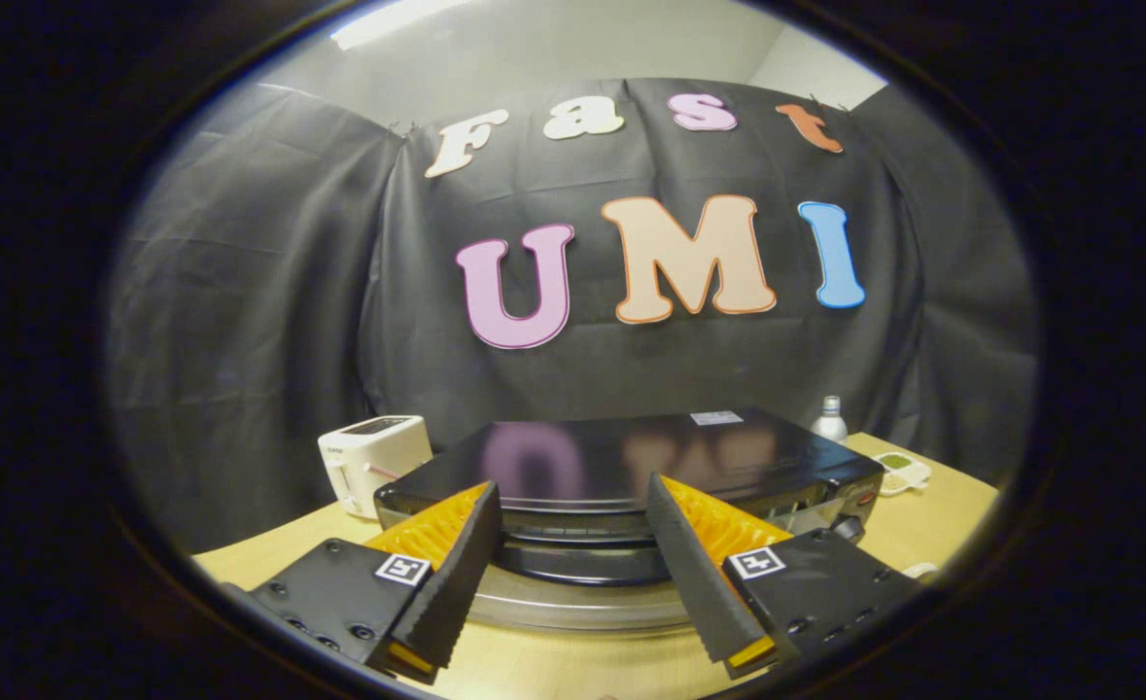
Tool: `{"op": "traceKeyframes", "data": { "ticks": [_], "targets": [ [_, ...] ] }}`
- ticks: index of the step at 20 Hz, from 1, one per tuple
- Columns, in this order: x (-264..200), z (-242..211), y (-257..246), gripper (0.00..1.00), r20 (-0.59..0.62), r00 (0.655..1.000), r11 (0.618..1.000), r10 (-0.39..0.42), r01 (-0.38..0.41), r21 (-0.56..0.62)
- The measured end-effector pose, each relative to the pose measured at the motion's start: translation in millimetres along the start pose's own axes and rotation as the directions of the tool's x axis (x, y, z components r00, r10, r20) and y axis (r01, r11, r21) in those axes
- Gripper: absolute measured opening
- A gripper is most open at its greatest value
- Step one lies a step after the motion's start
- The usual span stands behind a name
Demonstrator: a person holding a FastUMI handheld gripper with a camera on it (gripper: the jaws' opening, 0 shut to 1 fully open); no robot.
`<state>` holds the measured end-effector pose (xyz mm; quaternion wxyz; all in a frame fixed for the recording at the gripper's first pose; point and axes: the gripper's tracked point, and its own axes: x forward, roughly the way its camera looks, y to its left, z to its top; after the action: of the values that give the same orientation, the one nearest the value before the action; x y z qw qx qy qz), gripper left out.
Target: Open the toaster oven, put the food inside, and close the toaster oven door.
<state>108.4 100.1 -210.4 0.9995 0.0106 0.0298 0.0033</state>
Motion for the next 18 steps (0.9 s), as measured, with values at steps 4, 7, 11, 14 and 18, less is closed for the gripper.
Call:
{"op": "traceKeyframes", "data": {
  "ticks": [4, 7, 11, 14, 18],
  "targets": [
    [-26, -6, 2, 0.95, 0.011, 1.000, 1.000, 0.010, -0.010, -0.002],
    [-45, -13, 2, 0.95, 0.009, 1.000, 1.000, 0.009, -0.009, 0.001],
    [-74, -31, 3, 0.95, -0.009, 1.000, 1.000, 0.010, -0.010, 0.000],
    [-91, -46, 3, 0.95, -0.035, 0.999, 1.000, 0.015, -0.015, -0.003],
    [-106, -66, 0, 0.95, -0.066, 0.997, 1.000, 0.029, -0.028, 0.005]
  ]
}}
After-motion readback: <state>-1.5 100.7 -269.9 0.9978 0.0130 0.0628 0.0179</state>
